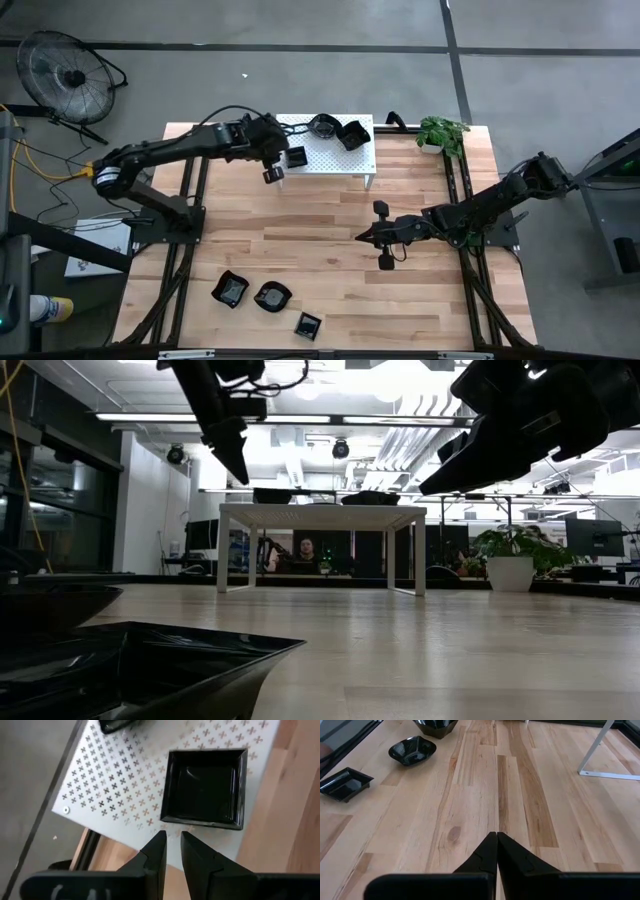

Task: Pick & Place Mini shaped plates
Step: Stack the black square plate on top of the black square plate on the shelf

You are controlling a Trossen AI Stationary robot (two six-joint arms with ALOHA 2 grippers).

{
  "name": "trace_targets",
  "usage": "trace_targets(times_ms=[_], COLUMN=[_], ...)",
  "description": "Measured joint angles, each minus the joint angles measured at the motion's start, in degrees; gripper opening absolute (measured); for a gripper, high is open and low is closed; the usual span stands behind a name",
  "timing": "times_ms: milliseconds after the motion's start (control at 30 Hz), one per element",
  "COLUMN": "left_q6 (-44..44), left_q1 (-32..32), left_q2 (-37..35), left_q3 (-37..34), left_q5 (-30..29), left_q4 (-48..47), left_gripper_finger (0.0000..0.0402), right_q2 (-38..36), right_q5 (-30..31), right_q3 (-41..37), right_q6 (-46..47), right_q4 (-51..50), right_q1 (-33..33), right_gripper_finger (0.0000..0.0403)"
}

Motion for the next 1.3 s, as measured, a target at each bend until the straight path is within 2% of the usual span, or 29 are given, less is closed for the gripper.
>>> trace_targets(times_ms=[100, 267, 467, 633, 867, 1167, 1300], left_q6=[0.0, 1.7, 5.6, 5.6, 5.7, 6.6, 6.6], left_q1=[0.0, -0.4, -4.3, -5.5, -5.7, -5.6, -5.6], left_q2=[-1.1, -0.6, 0.8, 1.3, 5.8, 8.3, 8.3], left_q3=[0.0, 0.0, 0.1, 0.0, 0.0, 0.0, 0.0], left_q5=[2.2, 12.7, 18.5, 17.2, 18.2, 7.6, 5.8], left_q4=[0.8, 1.9, 8.5, 10.8, 10.7, 10.4, 9.6], left_gripper_finger=[0.0053, 0.0053, 0.0053, 0.0053, 0.0053, 0.0053, 0.0053], right_q2=[0.0, 0.0, 0.0, 0.0, 0.0, 0.0, 0.0], right_q5=[0.4, 0.4, 0.4, 0.4, 0.4, 0.4, 0.4], right_q3=[0.0, 0.0, 0.0, 0.0, 0.0, 0.0, 0.0], right_q6=[0.0, 0.0, 0.0, 0.0, 0.0, 0.0, 0.0], right_q4=[0.0, 0.0, 0.0, 0.0, 0.0, -0.4, -0.4], right_q1=[0.0, 0.0, 0.0, 0.0, 0.0, 0.0, 0.0], right_gripper_finger=[0.0002, 0.0006, 0.0002, 0.0006, 0.0002, 0.0006, 0.0002])
